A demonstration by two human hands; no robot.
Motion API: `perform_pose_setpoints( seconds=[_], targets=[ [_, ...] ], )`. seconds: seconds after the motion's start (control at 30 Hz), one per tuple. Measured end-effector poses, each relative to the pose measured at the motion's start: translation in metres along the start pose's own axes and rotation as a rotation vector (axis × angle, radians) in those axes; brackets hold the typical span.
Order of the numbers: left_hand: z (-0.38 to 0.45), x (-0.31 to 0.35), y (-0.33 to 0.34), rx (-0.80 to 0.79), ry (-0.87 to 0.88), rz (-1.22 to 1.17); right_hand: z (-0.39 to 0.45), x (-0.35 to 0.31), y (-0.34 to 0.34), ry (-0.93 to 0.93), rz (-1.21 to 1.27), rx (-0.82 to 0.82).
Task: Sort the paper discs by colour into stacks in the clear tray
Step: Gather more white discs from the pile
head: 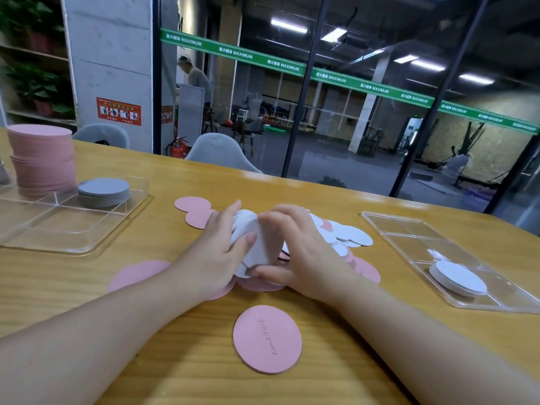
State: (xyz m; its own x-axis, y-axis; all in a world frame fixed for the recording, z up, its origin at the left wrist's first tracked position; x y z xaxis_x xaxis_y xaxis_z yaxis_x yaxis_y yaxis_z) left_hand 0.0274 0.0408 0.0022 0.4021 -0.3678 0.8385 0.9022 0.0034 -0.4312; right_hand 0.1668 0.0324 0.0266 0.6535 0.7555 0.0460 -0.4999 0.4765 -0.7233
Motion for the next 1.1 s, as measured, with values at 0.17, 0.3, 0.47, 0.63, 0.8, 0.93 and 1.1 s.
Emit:
perform_pose_setpoints(
  seconds=[0.17, 0.3, 0.47, 0.63, 0.8, 0.93, 1.1],
  targets=[
    [0.000, -0.004, 0.000, 0.011, 0.007, 0.062, -0.003, 0.035, -0.016, 0.173, -0.121, -0.007],
    [0.000, -0.002, 0.000, 0.015, 0.021, 0.070, -0.024, 0.075, -0.014, 0.590, -0.155, -0.288],
    [0.000, -0.001, 0.000, 0.016, 0.021, 0.071, -0.024, 0.076, -0.012, 0.679, -0.059, -0.395],
    [-0.001, 0.000, -0.001, 0.019, 0.024, 0.060, -0.018, 0.068, -0.016, 0.719, 0.030, -0.389],
    [-0.001, -0.001, -0.001, 0.027, 0.011, 0.041, -0.013, 0.068, -0.025, 0.769, 0.112, -0.395],
    [0.000, -0.003, -0.004, 0.053, -0.007, 0.005, -0.014, 0.067, -0.034, 0.797, 0.370, -0.396],
    [-0.001, -0.002, -0.003, 0.073, 0.007, 0.017, -0.009, 0.053, -0.028, 0.737, 0.465, -0.383]
  ],
)
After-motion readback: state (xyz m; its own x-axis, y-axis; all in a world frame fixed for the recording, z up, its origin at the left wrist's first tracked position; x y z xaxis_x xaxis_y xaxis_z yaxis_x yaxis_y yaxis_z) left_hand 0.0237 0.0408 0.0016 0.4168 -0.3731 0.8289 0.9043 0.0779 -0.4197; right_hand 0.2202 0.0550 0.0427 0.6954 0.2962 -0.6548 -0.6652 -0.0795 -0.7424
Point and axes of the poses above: each hand's wrist, its own z-axis towards the middle knuckle, its own y-axis out of the palm, x = y × z, the point moved 5 cm from there along z, towards the middle knuckle, and after that the axes turned 4 degrees about -z, right-handed, at the moved point
